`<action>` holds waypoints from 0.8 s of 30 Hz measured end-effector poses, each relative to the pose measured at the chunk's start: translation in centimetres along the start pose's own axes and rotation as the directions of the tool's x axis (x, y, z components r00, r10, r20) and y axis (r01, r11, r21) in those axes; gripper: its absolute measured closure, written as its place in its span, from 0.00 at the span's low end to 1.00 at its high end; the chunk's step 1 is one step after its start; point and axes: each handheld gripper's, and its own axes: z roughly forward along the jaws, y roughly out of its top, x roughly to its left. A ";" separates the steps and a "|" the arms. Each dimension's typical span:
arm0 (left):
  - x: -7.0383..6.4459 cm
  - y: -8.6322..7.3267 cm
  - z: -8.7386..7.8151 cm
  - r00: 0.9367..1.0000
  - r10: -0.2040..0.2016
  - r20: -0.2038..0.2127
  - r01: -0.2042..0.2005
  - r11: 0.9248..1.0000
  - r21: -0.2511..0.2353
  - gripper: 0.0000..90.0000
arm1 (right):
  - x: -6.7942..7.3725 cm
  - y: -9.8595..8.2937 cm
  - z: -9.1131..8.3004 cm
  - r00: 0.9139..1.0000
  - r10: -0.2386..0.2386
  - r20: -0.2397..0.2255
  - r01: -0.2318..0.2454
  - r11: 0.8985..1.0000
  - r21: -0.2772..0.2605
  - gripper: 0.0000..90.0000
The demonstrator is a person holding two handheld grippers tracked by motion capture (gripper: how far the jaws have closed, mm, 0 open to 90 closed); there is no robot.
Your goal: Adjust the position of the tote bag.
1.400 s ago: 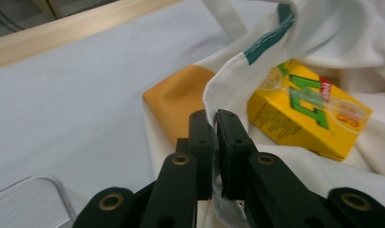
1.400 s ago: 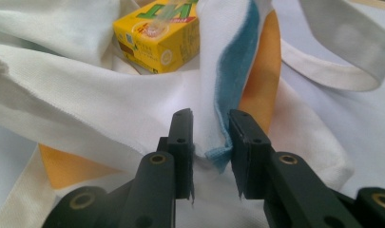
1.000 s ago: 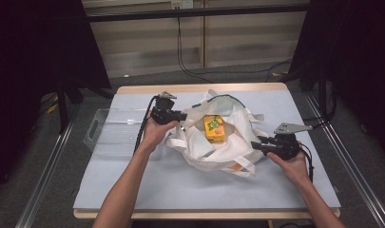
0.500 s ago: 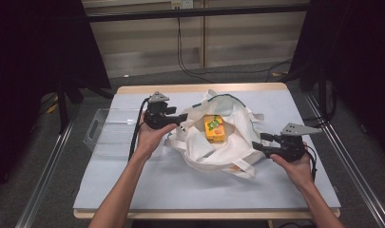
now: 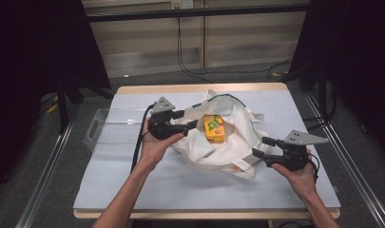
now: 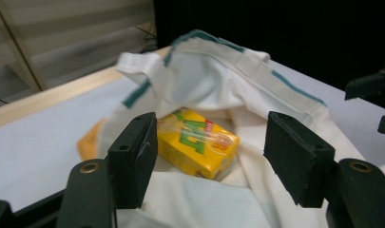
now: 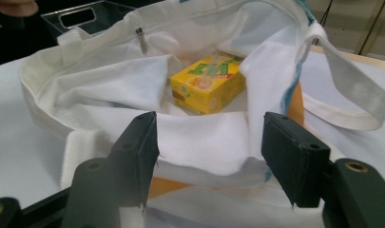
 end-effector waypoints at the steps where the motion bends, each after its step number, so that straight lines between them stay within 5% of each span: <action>1: 0.0 0.0 0.0 1.000 0.000 0.000 0.000 1.000 0.000 0.40 | 0.0 0.0 0.0 1.000 0.000 0.000 0.000 1.000 0.000 0.42; 6: -1.0 -0.2 2.0 0.999 -0.046 0.023 0.044 0.997 0.063 0.38 | 0.7 -0.2 0.3 1.000 -0.008 -0.011 0.008 1.000 0.019 0.40; 16: -2.4 -0.1 5.2 0.999 -0.052 0.017 0.049 0.986 0.157 0.28 | 0.8 -0.6 0.1 1.000 -0.002 -0.016 0.003 1.000 0.013 0.39; 23: -2.4 1.5 6.5 0.993 -0.096 -0.066 0.107 0.977 0.183 0.23 | 0.8 -0.6 0.1 1.000 -0.006 -0.018 0.006 1.000 0.013 0.37; 24: -2.4 1.6 7.3 0.992 -0.096 -0.078 0.110 0.970 0.217 0.23 | 0.7 -0.6 0.1 1.000 -0.002 -0.017 0.002 1.000 0.015 0.37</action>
